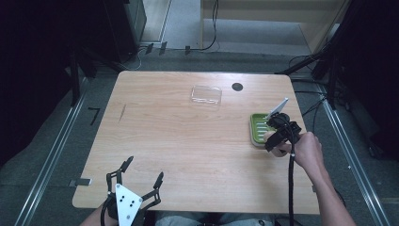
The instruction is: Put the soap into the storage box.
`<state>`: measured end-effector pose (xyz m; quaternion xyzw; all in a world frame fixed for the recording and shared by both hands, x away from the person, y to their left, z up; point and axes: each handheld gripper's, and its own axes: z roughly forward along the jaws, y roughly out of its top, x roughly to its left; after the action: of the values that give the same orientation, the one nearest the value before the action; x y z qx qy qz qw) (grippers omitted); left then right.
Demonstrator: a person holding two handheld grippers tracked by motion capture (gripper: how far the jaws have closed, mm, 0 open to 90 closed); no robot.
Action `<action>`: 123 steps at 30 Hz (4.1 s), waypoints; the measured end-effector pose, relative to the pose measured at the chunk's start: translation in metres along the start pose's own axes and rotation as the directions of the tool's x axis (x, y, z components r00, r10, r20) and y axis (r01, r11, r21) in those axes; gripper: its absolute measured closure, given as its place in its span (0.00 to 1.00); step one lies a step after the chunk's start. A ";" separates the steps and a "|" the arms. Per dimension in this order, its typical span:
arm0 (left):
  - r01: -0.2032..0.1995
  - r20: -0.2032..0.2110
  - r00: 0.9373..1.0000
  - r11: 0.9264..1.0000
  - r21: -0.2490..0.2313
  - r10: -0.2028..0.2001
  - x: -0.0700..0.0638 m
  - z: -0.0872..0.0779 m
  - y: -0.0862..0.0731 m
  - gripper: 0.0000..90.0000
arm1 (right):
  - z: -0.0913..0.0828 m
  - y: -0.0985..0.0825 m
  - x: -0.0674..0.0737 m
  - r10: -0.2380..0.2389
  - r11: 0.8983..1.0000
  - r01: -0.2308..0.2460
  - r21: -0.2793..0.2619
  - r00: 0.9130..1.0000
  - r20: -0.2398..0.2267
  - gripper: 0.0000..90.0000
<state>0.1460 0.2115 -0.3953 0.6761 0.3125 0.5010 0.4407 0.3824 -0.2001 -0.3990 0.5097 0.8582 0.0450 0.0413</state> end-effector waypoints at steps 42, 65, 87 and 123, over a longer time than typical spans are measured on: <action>0.000 0.000 1.000 1.000 0.000 0.000 0.000 0.000 0.000 0.15 | 0.010 0.039 -0.027 0.103 0.994 -0.105 -0.026 0.993 -0.056 0.37; 0.002 -0.001 1.000 1.000 -0.001 -0.002 0.000 0.000 0.000 0.15 | 0.022 0.056 -0.029 0.177 0.984 -0.178 -0.030 0.983 -0.050 0.37; 0.002 0.000 1.000 1.000 -0.002 -0.002 0.000 0.000 0.000 0.15 | 0.043 0.074 -0.032 0.246 0.969 -0.248 -0.019 0.967 -0.061 0.37; -0.003 0.000 1.000 1.000 -0.001 0.003 0.000 0.000 0.000 0.15 | 0.058 0.074 -0.038 0.299 0.954 -0.300 -0.009 0.952 -0.068 0.37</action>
<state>0.1461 0.2118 -0.3955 0.6764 0.3113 0.5016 0.4404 0.4712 -0.1960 -0.4470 0.6319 0.7713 0.0756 0.0107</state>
